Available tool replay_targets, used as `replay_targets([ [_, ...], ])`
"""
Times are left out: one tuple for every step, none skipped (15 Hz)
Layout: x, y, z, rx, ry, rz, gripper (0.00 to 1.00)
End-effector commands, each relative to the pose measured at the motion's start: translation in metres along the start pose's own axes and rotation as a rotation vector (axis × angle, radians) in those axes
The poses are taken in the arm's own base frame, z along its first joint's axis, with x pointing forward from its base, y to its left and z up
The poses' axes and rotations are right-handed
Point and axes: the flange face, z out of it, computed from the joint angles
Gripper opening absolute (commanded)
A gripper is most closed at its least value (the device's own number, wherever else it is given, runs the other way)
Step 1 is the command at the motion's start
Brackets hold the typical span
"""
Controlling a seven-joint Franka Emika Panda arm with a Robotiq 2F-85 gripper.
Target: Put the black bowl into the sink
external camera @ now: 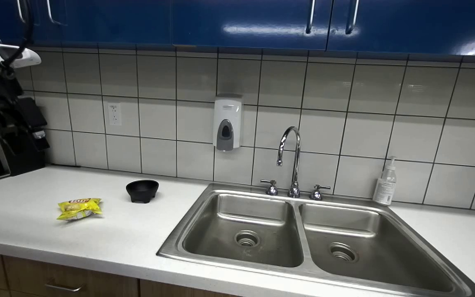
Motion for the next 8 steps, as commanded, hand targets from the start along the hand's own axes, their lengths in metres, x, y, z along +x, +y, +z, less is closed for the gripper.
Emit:
replay_targets([
  [0.012,-0.005,0.012,0.035,-0.043,-0.129,1.00],
  [0.015,-0.005,0.016,0.048,-0.052,-0.167,1.00],
  [0.019,-0.006,0.020,0.054,-0.057,-0.198,1.00],
  [0.023,-0.006,0.024,0.063,-0.061,-0.226,1.00],
  [0.028,-0.005,0.028,0.075,-0.064,-0.256,1.00],
  [0.033,-0.005,0.032,0.084,-0.066,-0.280,1.00],
  [0.039,-0.005,0.037,0.089,-0.064,-0.304,1.00],
  [0.046,-0.005,0.042,0.103,-0.058,-0.334,1.00],
])
